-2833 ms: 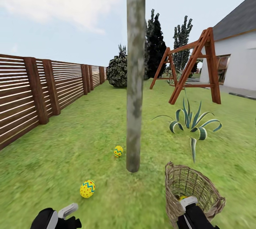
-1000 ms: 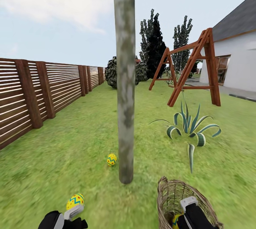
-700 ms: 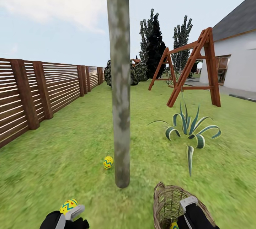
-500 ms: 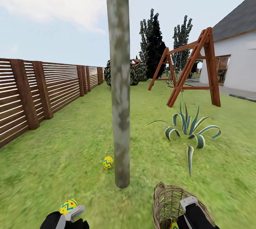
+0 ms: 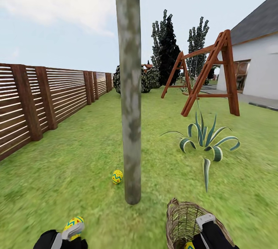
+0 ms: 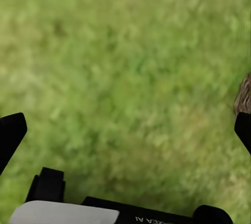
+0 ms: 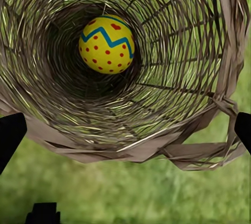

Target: Take the three Easter eggs out of the wicker basket on the lawn in the garden, then place them on the lawn next to a single tree (choose any tree) so that all three eggs are next to the same tree and none are left in the basket.

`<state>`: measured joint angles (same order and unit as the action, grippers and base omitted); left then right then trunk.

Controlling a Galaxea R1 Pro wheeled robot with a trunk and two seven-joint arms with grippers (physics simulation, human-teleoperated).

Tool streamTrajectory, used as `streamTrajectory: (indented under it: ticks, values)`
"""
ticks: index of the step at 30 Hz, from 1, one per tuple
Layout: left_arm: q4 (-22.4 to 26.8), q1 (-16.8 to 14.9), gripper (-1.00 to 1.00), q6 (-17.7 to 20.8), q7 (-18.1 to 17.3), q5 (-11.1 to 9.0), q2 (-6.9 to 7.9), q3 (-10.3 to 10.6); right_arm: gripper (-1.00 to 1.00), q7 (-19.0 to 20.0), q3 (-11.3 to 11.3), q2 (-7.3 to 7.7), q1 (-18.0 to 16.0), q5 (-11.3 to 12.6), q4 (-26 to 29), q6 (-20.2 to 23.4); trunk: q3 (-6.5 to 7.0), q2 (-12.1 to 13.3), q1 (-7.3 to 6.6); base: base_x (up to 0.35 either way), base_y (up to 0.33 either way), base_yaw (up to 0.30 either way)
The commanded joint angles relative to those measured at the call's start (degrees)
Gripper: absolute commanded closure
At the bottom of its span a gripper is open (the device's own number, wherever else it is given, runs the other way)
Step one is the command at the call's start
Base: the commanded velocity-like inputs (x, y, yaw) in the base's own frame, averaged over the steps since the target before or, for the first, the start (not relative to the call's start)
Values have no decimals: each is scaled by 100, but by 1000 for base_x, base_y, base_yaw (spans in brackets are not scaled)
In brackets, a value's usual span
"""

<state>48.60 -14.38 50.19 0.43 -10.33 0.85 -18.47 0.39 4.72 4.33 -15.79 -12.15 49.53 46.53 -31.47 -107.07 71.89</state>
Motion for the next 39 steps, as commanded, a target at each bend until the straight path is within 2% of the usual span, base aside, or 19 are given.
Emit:
streamTrajectory:
  ticks: [1,10,35,39]
  values:
    - [0,-3,-100,27,6,-24,4,-6,-100,4,26,6,-3,-26,6,32,-7,-3,-1,0,0,0]
    - [-17,-3,-100,18,54,-3,-39,42,-100,-37,37,-9,-3,-48,5,23,-7,-3,-1,-82,-189,56]
    - [-17,-3,-100,9,62,-13,-69,45,-100,-40,55,-20,-3,-50,5,23,-7,-3,-1,-15,-24,282]
    - [-17,-3,-100,9,62,-7,-151,45,-100,-39,42,-18,-3,-44,5,23,-7,-3,-1,13,-214,179]
